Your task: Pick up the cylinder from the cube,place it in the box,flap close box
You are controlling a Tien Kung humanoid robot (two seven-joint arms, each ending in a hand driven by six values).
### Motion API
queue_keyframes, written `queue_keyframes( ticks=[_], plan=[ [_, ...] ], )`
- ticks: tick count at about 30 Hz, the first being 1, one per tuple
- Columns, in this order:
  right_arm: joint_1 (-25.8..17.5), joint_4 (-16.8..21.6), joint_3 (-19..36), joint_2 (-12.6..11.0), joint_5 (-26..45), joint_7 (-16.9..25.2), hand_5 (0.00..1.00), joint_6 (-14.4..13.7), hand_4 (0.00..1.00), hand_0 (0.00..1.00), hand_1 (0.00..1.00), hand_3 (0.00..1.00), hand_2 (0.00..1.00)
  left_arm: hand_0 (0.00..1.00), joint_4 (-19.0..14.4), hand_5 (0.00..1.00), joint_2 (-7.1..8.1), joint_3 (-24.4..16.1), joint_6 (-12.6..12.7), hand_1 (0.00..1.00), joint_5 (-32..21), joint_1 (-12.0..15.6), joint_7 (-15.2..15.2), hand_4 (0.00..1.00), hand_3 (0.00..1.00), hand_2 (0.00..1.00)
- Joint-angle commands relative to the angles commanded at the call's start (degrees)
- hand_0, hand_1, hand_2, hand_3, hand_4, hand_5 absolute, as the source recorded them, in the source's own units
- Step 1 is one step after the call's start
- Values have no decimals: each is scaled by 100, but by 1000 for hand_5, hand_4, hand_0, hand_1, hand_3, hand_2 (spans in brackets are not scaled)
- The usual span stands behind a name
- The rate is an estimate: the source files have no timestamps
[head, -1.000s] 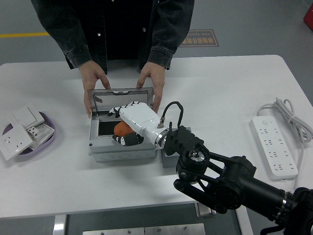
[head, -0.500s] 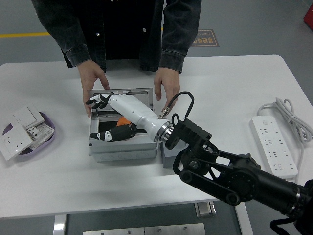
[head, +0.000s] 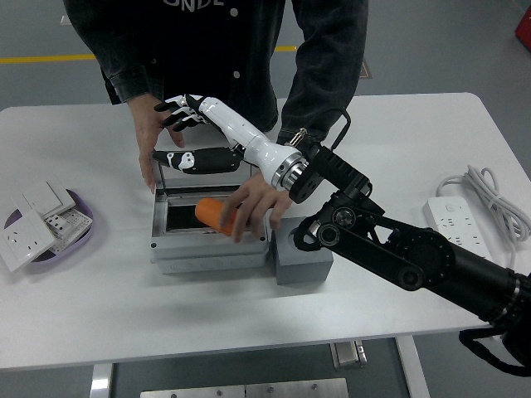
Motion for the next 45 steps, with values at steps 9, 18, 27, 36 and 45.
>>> queue_keyframes(
  ticks=[9,18,27,36,45],
  plan=[
    [367,-875,-82,233,-226,-111,325,30,766,727,654,752,687,635,0,292,2,-7,-7,665,34,-34,-1,718,636,588],
    [469,-1618,-323,252,-358,-149,325,58,757,728,651,750,685,635,0,292,27,-40,-3,665,59,-44,9,717,635,588],
    [178,-1506,-462,97,-262,-107,341,6,742,726,646,735,680,636,0,292,-1,-50,-1,664,66,-39,7,715,634,588],
    [-51,-684,-596,-318,-540,-316,343,-60,740,724,645,735,678,636,0,292,-8,-28,9,663,10,-19,-5,714,634,587],
    [-133,316,-1023,-785,-857,-695,353,59,734,718,641,731,678,635,0,293,-1,0,21,664,-54,3,-23,714,635,588]
  ],
)
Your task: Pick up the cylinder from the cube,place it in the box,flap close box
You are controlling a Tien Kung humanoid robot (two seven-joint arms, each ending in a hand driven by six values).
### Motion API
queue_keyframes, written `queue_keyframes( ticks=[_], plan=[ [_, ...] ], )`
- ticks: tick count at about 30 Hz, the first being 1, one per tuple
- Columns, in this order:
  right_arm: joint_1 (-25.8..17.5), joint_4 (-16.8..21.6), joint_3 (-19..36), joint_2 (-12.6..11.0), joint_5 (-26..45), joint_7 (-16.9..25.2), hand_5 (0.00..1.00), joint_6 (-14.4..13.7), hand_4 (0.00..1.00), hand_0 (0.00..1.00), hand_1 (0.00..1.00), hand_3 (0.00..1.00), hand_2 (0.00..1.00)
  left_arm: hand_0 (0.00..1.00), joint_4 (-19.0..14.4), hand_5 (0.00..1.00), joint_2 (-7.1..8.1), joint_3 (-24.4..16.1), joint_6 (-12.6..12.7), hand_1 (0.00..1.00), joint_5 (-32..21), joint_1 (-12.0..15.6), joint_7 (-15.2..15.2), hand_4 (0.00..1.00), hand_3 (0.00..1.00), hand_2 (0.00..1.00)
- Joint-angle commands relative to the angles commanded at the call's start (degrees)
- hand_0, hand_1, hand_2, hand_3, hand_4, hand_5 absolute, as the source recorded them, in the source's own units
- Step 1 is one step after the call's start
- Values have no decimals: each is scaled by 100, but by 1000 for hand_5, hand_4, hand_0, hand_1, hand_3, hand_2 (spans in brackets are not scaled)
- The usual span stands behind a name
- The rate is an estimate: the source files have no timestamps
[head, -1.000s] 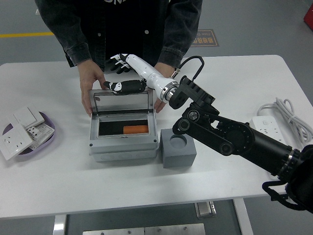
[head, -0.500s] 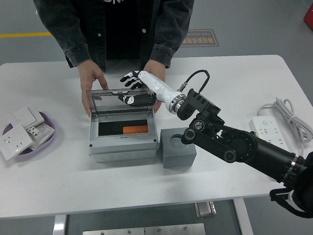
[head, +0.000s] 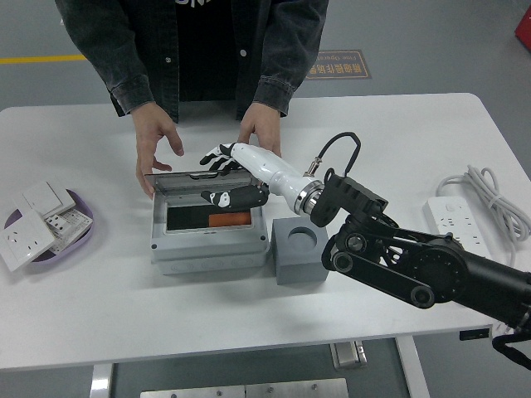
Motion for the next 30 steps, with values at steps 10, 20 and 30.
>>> queue_keyframes(
  ticks=[10,20,30],
  plan=[
    [-142,273,-381,-113,271,12,362,42,730,708,640,731,680,635,0,293,-6,12,6,664,-33,10,-16,714,635,587],
    [-496,354,197,-319,141,104,400,52,706,694,640,732,687,636,0,295,-2,32,11,664,-64,11,-29,715,635,587],
    [-1926,1245,2173,-572,197,912,383,13,707,686,638,729,687,636,0,294,-43,106,36,663,-250,146,-29,714,635,587]
  ],
)
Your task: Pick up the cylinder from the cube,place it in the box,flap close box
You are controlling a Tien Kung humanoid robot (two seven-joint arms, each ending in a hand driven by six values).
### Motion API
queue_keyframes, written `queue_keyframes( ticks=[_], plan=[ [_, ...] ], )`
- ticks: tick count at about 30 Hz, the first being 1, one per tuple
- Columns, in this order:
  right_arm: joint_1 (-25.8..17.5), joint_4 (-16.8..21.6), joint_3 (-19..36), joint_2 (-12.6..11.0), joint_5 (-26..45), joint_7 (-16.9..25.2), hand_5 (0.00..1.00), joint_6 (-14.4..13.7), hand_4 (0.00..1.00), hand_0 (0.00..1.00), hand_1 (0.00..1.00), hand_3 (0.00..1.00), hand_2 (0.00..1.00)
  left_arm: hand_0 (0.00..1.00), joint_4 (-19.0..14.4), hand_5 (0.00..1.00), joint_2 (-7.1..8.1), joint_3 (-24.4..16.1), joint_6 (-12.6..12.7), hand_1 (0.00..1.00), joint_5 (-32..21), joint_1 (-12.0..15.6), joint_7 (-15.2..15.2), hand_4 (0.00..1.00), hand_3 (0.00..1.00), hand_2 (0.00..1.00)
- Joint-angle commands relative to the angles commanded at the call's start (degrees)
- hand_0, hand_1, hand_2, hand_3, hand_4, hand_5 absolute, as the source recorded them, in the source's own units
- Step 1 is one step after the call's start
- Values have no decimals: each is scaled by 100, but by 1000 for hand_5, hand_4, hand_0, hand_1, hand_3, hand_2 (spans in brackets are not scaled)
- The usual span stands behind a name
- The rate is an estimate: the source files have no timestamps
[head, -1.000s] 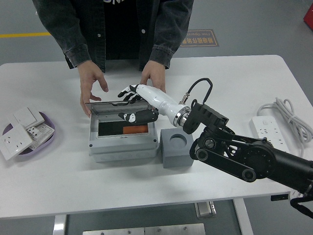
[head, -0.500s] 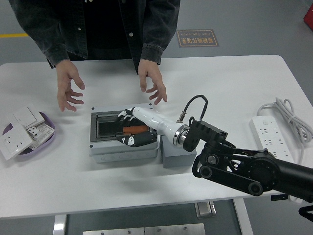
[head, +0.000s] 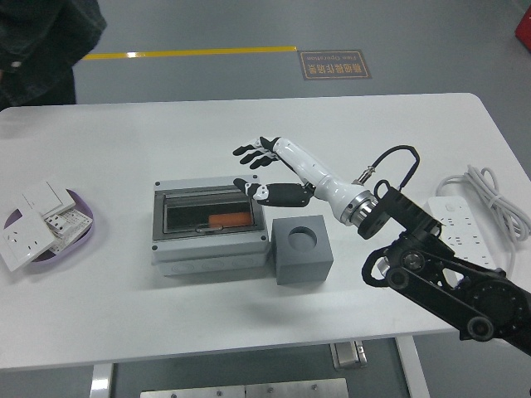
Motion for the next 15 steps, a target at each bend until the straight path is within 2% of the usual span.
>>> queue_keyframes(
  ticks=[4,9,15],
  plan=[
    [-662,-19,842,251,400,480,383,96,707,686,638,729,687,636,0,294,-23,29,10,663,-72,63,-3,714,635,587],
    [-1436,-119,1942,666,420,899,387,386,705,661,631,714,683,636,0,294,-29,81,22,663,-174,162,-11,714,635,588],
    [-1977,-306,2892,810,547,1075,404,599,699,645,624,696,675,635,0,293,-13,153,41,663,-323,289,-8,714,635,588]
  ],
)
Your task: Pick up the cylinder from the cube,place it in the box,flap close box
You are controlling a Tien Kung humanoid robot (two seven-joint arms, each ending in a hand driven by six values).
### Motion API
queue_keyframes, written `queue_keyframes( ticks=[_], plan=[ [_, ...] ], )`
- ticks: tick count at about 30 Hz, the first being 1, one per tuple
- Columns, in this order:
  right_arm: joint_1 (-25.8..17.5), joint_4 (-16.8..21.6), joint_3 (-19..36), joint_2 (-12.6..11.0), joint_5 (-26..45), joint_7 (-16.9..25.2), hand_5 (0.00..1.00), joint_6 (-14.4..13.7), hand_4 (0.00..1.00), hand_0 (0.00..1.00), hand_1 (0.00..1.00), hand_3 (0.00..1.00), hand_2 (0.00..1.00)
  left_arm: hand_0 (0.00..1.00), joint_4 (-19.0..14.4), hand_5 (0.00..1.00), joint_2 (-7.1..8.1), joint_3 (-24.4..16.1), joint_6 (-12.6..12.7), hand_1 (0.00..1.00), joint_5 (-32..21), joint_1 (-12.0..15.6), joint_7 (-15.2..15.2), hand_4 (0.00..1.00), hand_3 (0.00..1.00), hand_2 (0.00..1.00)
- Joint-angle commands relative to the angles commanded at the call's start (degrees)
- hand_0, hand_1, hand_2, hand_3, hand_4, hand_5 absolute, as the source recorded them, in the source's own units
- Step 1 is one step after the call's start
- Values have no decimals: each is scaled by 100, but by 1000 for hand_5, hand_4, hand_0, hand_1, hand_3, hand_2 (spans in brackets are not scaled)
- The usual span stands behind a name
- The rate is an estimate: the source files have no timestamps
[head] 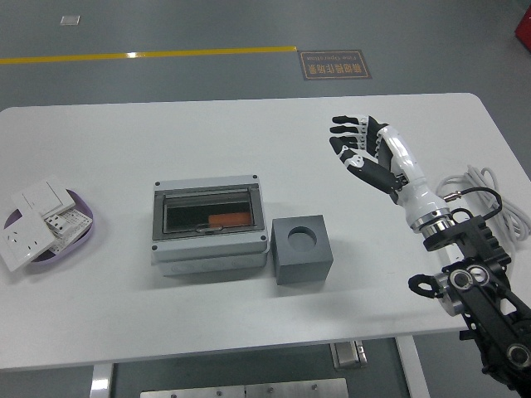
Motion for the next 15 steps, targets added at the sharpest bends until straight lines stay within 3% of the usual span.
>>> queue_keyframes(
  ticks=[5,15],
  plan=[
    [-119,-80,470,184,84,59,380,72,709,640,628,697,681,636,0,293,35,51,8,663,-89,82,15,714,635,588],
    [-184,-102,420,326,21,67,367,118,726,641,631,703,685,636,0,292,90,202,-1,663,-248,214,-17,714,635,588]
  ],
)
